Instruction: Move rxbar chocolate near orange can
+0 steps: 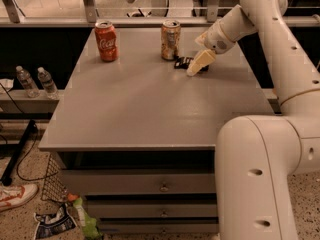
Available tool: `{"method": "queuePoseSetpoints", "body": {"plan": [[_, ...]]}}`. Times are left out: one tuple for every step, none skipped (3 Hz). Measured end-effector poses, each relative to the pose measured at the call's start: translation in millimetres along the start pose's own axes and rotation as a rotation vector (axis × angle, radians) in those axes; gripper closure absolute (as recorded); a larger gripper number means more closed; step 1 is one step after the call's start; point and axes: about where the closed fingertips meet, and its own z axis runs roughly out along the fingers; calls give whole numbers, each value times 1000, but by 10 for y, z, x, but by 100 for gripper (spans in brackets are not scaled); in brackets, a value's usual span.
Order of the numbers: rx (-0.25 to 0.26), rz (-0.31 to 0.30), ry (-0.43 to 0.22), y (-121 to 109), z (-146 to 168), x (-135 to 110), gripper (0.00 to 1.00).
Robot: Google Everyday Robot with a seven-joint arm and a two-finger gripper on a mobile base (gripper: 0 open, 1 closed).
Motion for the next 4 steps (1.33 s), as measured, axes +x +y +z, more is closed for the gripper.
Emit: {"method": "queuePoseSetpoints", "body": {"plan": [[16,-6,-42,1,-124,-55,0],[86,-40,-75,-14,-449,-142,0],[176,-63,-92,60,-864,-159,0],[298,-55,-102,250,-1399,-81,0]]}}
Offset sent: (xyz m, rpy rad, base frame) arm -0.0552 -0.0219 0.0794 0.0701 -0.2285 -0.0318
